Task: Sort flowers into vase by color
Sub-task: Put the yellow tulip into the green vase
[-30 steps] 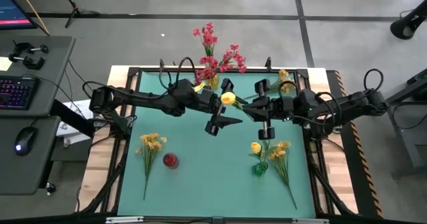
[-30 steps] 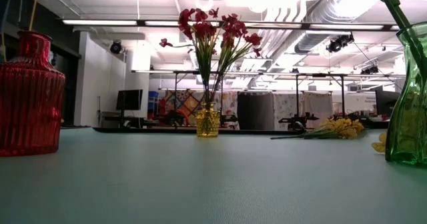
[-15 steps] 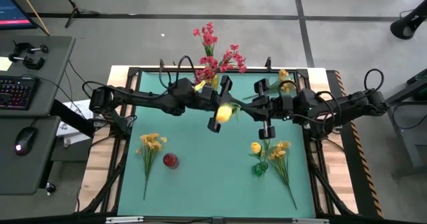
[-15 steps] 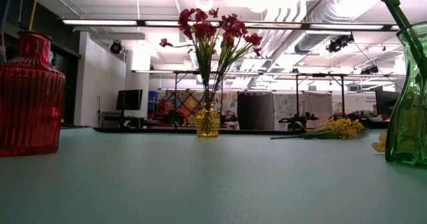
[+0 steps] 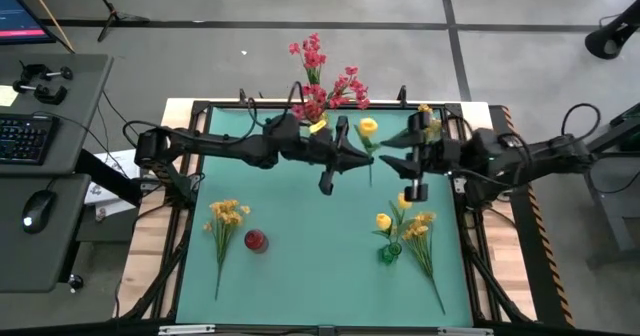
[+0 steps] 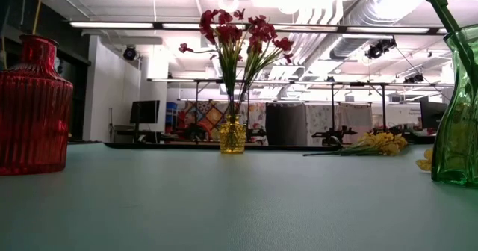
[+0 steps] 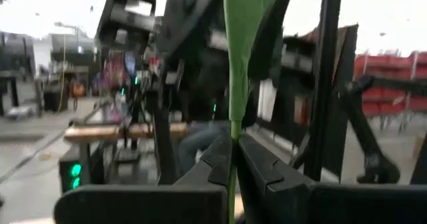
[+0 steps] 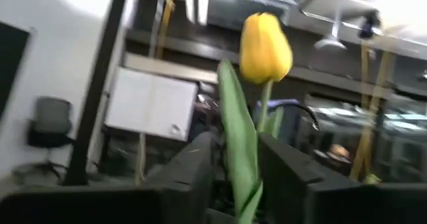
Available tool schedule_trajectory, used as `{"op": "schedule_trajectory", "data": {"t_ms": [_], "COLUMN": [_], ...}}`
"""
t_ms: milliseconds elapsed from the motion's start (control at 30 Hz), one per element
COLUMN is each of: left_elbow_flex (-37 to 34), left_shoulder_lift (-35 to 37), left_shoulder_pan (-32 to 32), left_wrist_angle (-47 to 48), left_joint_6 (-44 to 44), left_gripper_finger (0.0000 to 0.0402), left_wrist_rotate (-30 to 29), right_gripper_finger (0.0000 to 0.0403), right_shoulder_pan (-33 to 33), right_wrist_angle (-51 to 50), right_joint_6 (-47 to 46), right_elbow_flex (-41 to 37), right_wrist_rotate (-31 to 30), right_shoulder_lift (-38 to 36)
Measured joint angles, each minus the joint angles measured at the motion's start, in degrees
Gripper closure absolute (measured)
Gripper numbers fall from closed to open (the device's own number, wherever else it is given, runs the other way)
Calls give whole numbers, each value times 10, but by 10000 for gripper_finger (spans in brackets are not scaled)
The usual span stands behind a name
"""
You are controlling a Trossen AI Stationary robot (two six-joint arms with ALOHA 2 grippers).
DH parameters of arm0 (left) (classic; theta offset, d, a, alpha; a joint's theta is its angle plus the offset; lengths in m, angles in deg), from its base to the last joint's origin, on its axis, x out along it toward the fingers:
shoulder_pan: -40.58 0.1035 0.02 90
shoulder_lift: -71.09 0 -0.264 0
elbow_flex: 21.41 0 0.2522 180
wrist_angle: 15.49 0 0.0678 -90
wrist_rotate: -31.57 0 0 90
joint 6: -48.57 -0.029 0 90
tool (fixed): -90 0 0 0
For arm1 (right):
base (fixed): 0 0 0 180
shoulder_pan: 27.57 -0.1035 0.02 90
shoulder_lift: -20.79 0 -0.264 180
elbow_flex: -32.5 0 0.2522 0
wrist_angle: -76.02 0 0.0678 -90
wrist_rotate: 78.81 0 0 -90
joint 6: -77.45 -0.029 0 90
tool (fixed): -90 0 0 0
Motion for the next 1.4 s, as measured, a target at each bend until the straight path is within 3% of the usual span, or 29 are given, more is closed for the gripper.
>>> {"op": "schedule_trajectory", "data": {"t_ms": [167,300,400,500,667,800,1100,1267,1400], "left_elbow_flex": [0,-15,-58,-125,-241,-280,-282,-280,-236], "left_shoulder_lift": [0,29,76,135,201,209,101,-10,-93], "left_shoulder_pan": [3,2,1,-13,-71,-129,-250,-268,-253], "left_wrist_angle": [53,82,79,62,-56,-135,-268,-428,-533], "left_joint_6": [-45,-71,-79,-91,-87,-93,-189,-212,-212], "left_gripper_finger": [401,401,401,401,401,401,401,401,401], "left_wrist_rotate": [8,8,-2,-51,-98,-112,-101,-101,-86], "right_gripper_finger": [209,177,170,172,181,188,192,192,192], "right_shoulder_pan": [-37,-70,-94,-114,-130,-130,-130,-130,-130], "right_wrist_angle": [-107,-208,-277,-335,-406,-445,-457,-457,-457], "right_joint_6": [34,32,7,-22,-54,-78,-124,-128,-128], "right_elbow_flex": [0,0,0,0,0,0,0,0,0], "right_wrist_rotate": [-102,-171,-207,-223,-242,-253,-257,-278,-290], "right_shoulder_lift": [-71,-123,-159,-189,-222,-228,-216,-211,-207]}}
